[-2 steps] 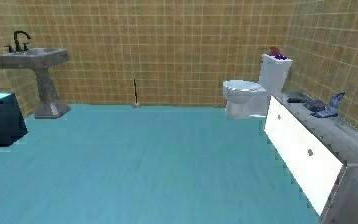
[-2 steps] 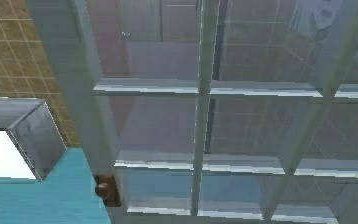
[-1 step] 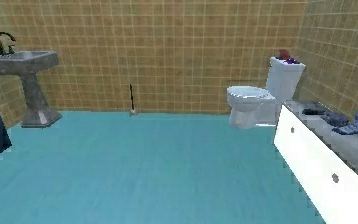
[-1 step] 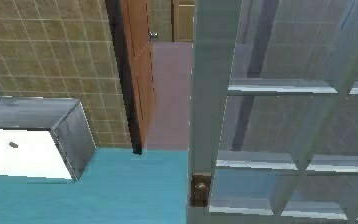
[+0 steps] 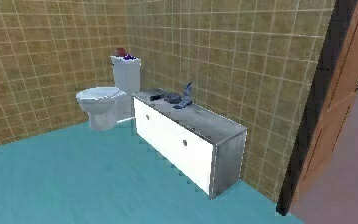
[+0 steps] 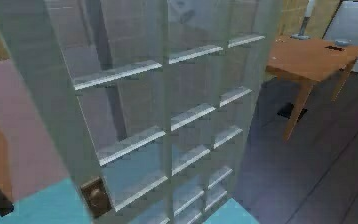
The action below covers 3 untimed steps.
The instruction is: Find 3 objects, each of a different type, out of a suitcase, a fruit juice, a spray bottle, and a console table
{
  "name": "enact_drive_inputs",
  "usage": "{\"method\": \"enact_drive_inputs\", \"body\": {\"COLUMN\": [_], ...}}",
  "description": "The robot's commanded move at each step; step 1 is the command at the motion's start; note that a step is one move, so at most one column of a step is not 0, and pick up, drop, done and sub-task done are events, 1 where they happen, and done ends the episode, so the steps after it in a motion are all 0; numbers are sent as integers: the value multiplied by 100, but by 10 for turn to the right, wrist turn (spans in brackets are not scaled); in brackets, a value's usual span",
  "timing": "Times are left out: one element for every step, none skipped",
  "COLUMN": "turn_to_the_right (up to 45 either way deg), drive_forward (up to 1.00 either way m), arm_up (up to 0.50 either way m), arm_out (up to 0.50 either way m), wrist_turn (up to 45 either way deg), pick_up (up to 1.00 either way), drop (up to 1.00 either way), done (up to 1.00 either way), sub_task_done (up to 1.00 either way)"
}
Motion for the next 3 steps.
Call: {"method": "enact_drive_inputs", "body": {"turn_to_the_right": [0,0,450], "drive_forward": [70,0,0], "arm_up": [0,0,0], "arm_out": [0,0,0], "wrist_turn": [0,0,0], "pick_up": [0,0,0], "drop": [0,0,0], "done": [0,0,0], "sub_task_done": [0,100,0]}}
